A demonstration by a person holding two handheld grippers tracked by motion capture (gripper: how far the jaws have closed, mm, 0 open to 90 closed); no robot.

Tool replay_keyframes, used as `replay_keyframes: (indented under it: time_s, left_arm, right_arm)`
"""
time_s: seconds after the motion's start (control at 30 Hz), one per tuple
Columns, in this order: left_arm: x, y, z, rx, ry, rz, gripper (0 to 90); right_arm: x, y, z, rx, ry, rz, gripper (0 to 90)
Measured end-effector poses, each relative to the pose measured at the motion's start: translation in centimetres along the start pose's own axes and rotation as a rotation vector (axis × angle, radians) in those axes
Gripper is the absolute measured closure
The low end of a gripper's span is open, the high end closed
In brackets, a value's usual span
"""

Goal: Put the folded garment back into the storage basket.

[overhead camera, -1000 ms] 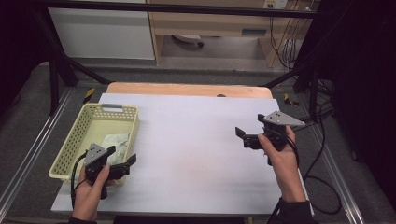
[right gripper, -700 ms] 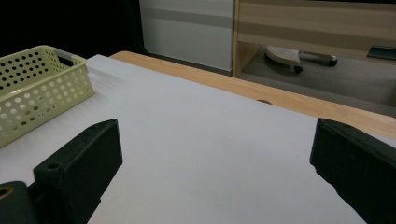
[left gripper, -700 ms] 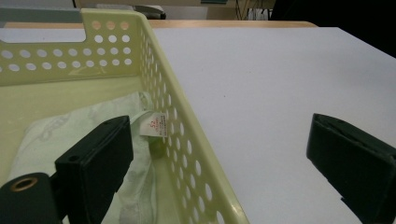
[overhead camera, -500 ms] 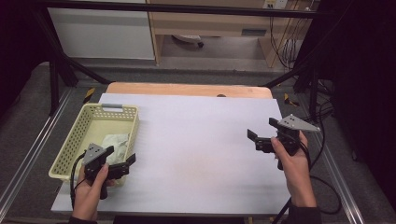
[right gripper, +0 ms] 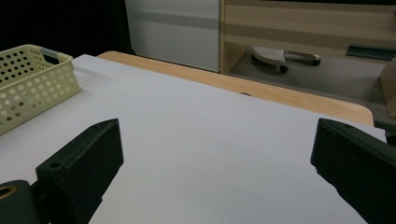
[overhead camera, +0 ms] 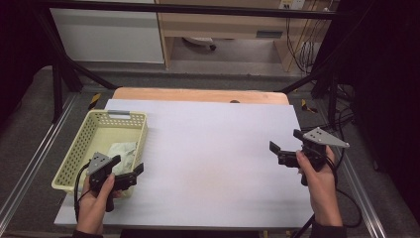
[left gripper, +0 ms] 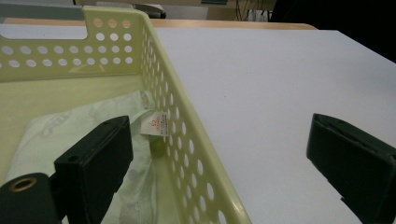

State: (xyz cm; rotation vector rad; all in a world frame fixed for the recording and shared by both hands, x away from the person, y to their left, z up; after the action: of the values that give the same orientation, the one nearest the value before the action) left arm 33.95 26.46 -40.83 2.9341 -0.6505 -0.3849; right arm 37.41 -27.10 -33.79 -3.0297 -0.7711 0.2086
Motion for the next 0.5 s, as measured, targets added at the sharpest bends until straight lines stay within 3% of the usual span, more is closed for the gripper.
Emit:
replay_keyframes:
  time_s: [0.5]
  left_arm:
    - [-0.1,-0.1,0.0,-0.012,-0.005,0.008,6.7]
  right_arm:
    - [-1.7,0.0,3.0,-0.007,0.062,0.056,2.1]
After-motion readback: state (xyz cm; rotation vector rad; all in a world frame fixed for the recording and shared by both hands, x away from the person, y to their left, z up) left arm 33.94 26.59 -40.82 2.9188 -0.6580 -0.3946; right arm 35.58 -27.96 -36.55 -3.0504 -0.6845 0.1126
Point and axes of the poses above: each handheld gripper's, and its own axes: x roughly forward along the jaws, z roughly out of its underside, y roughly to its right, the point moved 1 cm from there along x, roughly forward along the jaws, and after that the axes turned 12 degrees about y, right-handed, at the moved point
